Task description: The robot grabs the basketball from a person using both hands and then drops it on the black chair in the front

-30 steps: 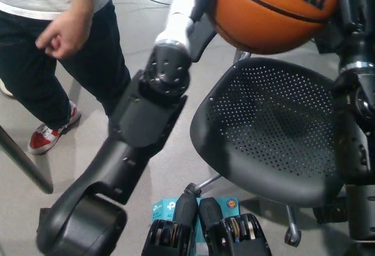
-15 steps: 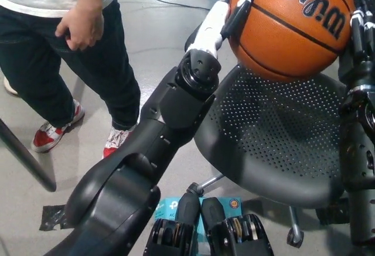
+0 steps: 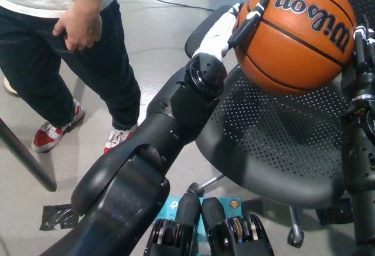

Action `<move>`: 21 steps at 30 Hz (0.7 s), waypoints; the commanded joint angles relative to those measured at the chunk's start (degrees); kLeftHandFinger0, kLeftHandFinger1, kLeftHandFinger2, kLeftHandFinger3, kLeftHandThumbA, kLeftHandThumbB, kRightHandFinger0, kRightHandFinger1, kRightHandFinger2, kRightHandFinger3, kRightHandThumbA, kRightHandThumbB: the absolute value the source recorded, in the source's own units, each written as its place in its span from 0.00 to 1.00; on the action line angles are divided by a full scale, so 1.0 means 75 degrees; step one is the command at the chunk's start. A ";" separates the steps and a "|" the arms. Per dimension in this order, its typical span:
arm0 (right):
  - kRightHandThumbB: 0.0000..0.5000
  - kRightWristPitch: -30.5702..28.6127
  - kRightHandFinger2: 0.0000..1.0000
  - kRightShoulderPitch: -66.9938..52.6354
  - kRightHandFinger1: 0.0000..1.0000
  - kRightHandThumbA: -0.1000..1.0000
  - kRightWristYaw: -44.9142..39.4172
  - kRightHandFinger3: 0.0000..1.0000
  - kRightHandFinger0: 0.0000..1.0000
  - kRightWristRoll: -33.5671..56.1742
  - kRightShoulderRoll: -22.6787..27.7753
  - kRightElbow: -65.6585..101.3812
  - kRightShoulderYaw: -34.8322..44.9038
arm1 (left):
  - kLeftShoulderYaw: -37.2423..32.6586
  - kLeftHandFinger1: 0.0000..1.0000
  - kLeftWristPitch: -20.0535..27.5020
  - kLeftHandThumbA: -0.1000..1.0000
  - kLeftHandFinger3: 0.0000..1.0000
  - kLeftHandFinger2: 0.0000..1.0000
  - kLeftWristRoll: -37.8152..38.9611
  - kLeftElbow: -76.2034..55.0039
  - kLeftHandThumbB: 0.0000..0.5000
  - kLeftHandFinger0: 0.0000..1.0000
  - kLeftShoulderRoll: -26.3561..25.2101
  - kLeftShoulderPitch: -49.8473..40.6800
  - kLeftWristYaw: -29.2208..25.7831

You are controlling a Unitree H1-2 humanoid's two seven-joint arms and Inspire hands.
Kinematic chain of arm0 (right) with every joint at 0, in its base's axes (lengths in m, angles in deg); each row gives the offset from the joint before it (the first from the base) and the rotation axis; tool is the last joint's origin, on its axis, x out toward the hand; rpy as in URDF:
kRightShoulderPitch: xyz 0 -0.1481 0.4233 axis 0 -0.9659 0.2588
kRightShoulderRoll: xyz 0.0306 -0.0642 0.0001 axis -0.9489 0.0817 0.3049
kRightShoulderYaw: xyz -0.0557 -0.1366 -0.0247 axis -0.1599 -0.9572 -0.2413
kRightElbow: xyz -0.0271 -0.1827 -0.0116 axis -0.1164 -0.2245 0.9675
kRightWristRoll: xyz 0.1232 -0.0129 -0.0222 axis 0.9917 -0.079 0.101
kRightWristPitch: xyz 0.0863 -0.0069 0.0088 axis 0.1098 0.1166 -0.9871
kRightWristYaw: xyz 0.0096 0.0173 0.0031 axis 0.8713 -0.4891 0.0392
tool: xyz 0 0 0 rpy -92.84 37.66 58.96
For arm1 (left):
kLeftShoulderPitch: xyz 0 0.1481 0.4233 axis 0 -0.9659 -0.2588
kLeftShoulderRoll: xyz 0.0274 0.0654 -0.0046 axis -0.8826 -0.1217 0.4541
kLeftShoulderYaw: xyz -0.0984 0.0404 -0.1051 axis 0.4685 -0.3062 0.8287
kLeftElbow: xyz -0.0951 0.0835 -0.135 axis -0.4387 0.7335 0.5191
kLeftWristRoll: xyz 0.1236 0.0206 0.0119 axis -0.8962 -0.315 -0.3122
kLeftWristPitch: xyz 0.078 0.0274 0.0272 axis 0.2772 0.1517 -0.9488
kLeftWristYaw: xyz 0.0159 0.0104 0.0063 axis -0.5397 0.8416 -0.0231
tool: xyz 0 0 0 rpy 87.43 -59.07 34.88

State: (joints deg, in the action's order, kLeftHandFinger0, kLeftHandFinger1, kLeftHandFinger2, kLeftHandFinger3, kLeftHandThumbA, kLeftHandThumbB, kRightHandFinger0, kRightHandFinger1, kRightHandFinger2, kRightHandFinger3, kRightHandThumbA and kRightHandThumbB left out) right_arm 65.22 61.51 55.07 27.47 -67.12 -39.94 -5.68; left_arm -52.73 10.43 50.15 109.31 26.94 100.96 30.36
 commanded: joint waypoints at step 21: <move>0.55 -0.0834 1.00 0.0545 1.00 1.00 -0.0301 1.00 1.00 -0.0266 0.2236 0.0614 0.0526 | 0.0687 1.00 0.1073 1.00 1.00 1.00 -0.0233 -0.0909 0.30 1.00 -0.2166 0.0931 0.1031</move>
State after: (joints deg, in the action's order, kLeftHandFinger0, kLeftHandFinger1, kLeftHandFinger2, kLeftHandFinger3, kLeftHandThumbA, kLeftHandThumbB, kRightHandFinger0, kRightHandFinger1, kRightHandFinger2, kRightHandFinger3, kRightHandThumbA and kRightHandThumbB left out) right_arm 60.48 64.56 53.64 25.63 -50.64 -39.48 -1.95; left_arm -49.32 14.79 47.68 105.74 12.32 106.10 35.82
